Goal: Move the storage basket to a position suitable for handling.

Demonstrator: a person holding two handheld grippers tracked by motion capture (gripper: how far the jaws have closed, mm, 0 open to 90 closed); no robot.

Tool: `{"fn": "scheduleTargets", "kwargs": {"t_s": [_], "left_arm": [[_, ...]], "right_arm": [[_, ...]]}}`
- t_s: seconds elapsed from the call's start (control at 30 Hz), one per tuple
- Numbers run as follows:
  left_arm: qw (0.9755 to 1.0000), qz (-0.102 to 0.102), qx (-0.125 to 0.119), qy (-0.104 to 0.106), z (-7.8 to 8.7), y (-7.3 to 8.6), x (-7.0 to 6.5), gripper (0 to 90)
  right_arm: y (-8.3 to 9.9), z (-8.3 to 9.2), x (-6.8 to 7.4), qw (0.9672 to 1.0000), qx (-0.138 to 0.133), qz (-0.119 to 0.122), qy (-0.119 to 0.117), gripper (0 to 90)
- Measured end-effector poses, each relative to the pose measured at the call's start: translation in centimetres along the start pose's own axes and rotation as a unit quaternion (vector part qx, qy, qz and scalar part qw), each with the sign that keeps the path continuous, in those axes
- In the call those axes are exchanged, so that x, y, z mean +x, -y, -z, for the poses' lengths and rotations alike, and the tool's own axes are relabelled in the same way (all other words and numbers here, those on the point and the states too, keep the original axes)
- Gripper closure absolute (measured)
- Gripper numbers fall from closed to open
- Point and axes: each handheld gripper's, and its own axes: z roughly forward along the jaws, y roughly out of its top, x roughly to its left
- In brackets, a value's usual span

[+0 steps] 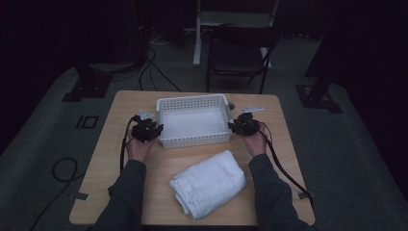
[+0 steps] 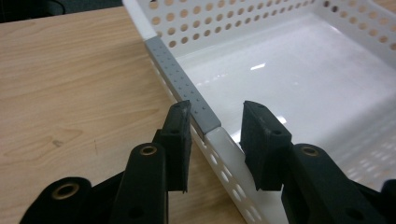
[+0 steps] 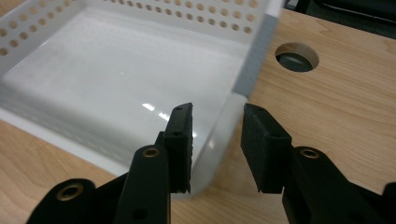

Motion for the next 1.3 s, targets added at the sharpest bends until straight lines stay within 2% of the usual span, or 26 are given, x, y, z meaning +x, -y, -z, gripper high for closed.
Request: {"fn": "scheduleTargets", "kwargs": {"t_s": [0.13,0.57,0.67,0.87,1.0,1.17,1.3], "left_arm": [[1.0,0.004,-0.001,0.001,-0.4,-0.2,0.1,64.2],[1.0,0.001,0.002,0.008,-1.0,-0.6,0.1,64.1],[0.9999,-0.003,0.002,0.011,-0.8,-0.6,0.1,59.0],[0.9996,-0.001,-0.027,0.002,1.3,-0.7,-0.3,48.1],[0.999,-0.007,-0.045,0.0,3.2,-0.6,-1.1,43.9],[0.998,-0.01,-0.059,0.02,4.9,0.1,-2.1,40.4],[0.9975,-0.009,-0.059,0.038,5.9,1.0,-2.9,39.3]], "right_arm": [[0.3,0.4,0.6,0.9999,0.002,0.008,0.013,61.7],[1.2,1.3,1.0,0.9998,0.0,0.01,0.019,62.9],[1.1,1.4,0.9,0.9998,-0.005,0.006,0.017,61.2],[1.0,2.5,1.1,0.9994,-0.022,0.007,0.027,53.1],[1.0,3.6,1.6,0.9992,-0.032,0.012,0.021,50.4],[1.3,4.9,2.5,0.9987,-0.038,0.026,0.021,47.6],[2.0,5.6,3.1,0.9984,-0.04,0.035,0.018,45.8]]}}
